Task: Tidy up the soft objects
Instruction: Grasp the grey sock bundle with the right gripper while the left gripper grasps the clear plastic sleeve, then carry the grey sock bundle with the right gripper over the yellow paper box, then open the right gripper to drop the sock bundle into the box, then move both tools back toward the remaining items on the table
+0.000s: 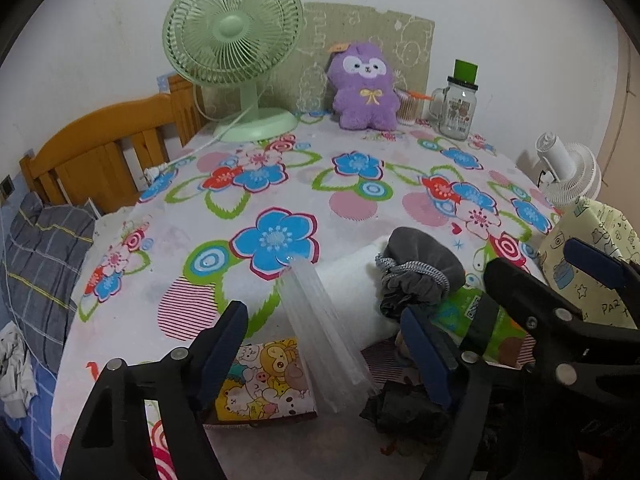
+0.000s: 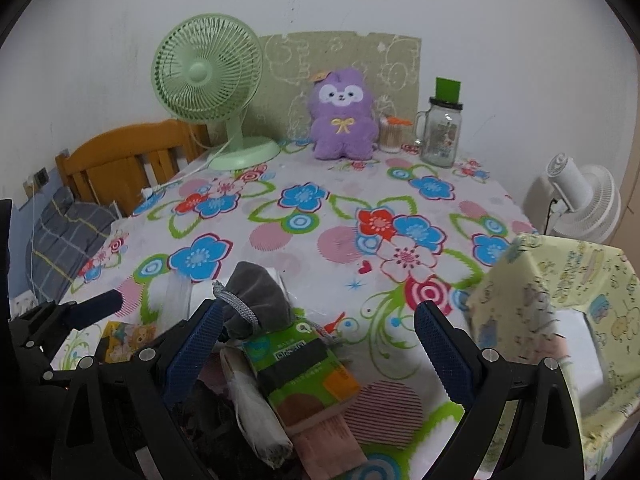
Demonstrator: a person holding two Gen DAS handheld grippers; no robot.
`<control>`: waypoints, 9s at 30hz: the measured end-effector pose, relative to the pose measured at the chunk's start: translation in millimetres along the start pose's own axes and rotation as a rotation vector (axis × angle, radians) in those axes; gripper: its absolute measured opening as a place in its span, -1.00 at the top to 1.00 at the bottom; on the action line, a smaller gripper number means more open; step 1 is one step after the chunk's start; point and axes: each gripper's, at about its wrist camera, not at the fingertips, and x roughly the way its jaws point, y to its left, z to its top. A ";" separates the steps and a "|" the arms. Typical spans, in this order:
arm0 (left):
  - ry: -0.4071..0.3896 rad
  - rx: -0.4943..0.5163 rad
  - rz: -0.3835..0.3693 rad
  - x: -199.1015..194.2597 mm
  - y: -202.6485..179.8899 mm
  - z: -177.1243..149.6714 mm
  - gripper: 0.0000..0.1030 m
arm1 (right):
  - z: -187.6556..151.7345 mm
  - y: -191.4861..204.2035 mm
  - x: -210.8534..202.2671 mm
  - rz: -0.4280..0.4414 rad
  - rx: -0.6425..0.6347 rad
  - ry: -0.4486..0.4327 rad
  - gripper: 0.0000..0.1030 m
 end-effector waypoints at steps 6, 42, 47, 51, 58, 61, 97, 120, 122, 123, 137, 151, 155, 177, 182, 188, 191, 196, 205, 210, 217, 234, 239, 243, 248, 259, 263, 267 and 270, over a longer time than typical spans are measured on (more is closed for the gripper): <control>0.047 0.008 0.001 14.4 5.4 -0.2 -0.42 | 1.2 12.6 17.9 0.019 -0.028 0.043 -0.90; 0.038 0.070 -0.098 15.2 -14.6 0.4 0.78 | 1.8 21.8 39.3 0.116 -0.008 0.121 0.02; 0.027 0.085 -0.102 8.3 -24.1 1.4 0.82 | 0.6 13.2 29.9 0.106 0.010 0.107 0.02; 0.011 0.098 -0.102 1.9 -32.3 2.8 0.82 | 0.4 6.2 20.9 0.098 0.024 0.091 0.02; -0.016 0.114 -0.104 -9.8 -44.9 4.0 0.82 | 0.6 -5.3 5.3 0.083 0.041 0.066 0.02; -0.029 0.122 -0.105 -16.1 -50.6 4.7 0.82 | 0.3 -10.1 -2.7 0.077 0.047 0.052 0.02; -0.150 0.180 -0.137 -92.3 -121.1 22.0 0.82 | 13.5 -72.2 -100.5 0.003 0.094 -0.077 0.02; -0.173 0.265 -0.211 -106.6 -199.0 37.0 0.81 | 18.1 -139.7 -137.3 -0.085 0.147 -0.112 0.02; -0.167 0.278 -0.230 -103.5 -209.5 37.8 0.81 | 16.9 -147.3 -137.5 -0.098 0.153 -0.109 0.02; -0.166 0.282 -0.235 -102.6 -213.2 38.0 0.81 | 16.3 -151.8 -137.4 -0.105 0.157 -0.107 0.02; -0.127 0.324 -0.304 -78.0 -259.4 47.9 0.81 | 14.2 -200.7 -125.8 -0.166 0.205 -0.079 0.02; -0.059 0.338 -0.327 -36.4 -286.6 51.4 0.79 | 9.6 -235.1 -90.0 -0.193 0.252 -0.014 0.02; -0.047 0.346 -0.303 -26.8 -290.0 48.7 0.49 | 5.9 -239.6 -77.8 -0.194 0.252 0.016 0.02; -0.039 0.316 -0.246 -30.9 -264.1 42.7 -0.61 | -1.8 -229.4 -75.4 -0.229 0.267 0.034 -0.62; -0.061 0.313 -0.263 -40.1 -253.3 42.2 -0.77 | -1.6 -221.3 -82.0 -0.233 0.268 0.013 -0.76; -0.080 0.307 -0.242 -48.3 -241.7 41.6 -0.87 | 0.8 -208.4 -88.5 -0.233 0.256 -0.002 -0.77; -0.086 0.307 -0.245 -52.1 -234.0 40.5 -0.93 | 1.3 -201.2 -91.8 -0.236 0.244 -0.009 -0.78; -0.100 0.294 -0.231 -59.2 -220.8 38.1 -0.97 | 2.2 -188.0 -96.2 -0.233 0.233 -0.019 -0.78; -0.120 0.275 -0.210 -72.5 -195.6 36.0 -0.99 | 5.2 -163.9 -104.6 -0.231 0.214 -0.043 -0.83; -0.133 0.265 -0.197 -80.0 -179.4 33.3 -0.99 | 5.7 -148.6 -112.5 -0.224 0.203 -0.067 -0.87; -0.149 0.248 -0.175 -90.2 -158.3 27.3 -0.99 | 6.3 -124.4 -119.7 -0.211 0.169 -0.090 -0.91; -0.154 0.191 -0.134 -103.4 -113.7 7.4 -0.99 | -1.6 -73.3 -127.7 -0.162 0.083 -0.106 -0.98; -0.151 0.179 -0.118 -104.9 -101.0 -1.0 -0.99 | -6.8 -60.5 -124.7 -0.146 0.072 -0.102 -0.98; -0.151 0.169 -0.105 -104.3 -92.8 -7.9 -0.99 | -12.2 -51.6 -123.4 -0.123 0.063 -0.106 -0.98; -0.136 0.159 -0.104 -98.8 -83.0 -17.3 -0.99 | -18.5 -41.8 -118.3 -0.098 0.038 -0.096 -0.98; -0.096 0.146 -0.127 -82.5 -69.5 -34.2 -0.99 | -32.7 -22.6 -102.7 -0.046 -0.020 -0.080 -0.98; -0.077 0.152 -0.128 -74.8 -68.0 -40.8 -0.99 | -39.1 -19.4 -92.4 -0.036 -0.024 -0.058 -0.98; -0.053 0.152 -0.132 -66.1 -67.5 -46.9 -0.99 | -44.5 -17.1 -82.7 -0.023 -0.033 -0.039 -0.93; -0.032 0.146 -0.135 -58.8 -65.9 -51.0 -0.99 | -48.1 -14.8 -74.9 -0.013 -0.043 -0.020 -0.88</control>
